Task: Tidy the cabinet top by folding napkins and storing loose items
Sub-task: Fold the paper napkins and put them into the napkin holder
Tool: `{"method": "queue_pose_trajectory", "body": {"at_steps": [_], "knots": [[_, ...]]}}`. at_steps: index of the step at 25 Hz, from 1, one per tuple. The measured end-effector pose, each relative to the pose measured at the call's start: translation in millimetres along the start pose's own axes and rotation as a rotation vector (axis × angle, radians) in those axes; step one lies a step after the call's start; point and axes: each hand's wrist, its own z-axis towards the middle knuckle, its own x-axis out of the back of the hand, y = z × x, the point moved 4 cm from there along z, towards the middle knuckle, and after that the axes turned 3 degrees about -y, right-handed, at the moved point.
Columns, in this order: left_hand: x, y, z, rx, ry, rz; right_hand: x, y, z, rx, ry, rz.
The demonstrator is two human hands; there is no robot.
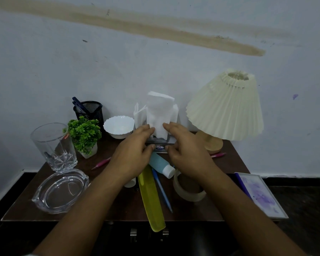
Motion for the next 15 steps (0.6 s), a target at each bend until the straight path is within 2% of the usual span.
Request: {"method": "queue_pose_trajectory", "body": {"at_steps": [7, 15], "knots": [[-7.2, -2.8, 4.8, -0.001, -0.097, 0.074, -7.2, 7.0, 3.8, -0.016, -0.052, -0.058], [-2.8, -4.2, 8.7, 0.014, -0.050, -0.063, -8.9, 10.7, 6.0, -0.002, -0.058, -0.086]]}}
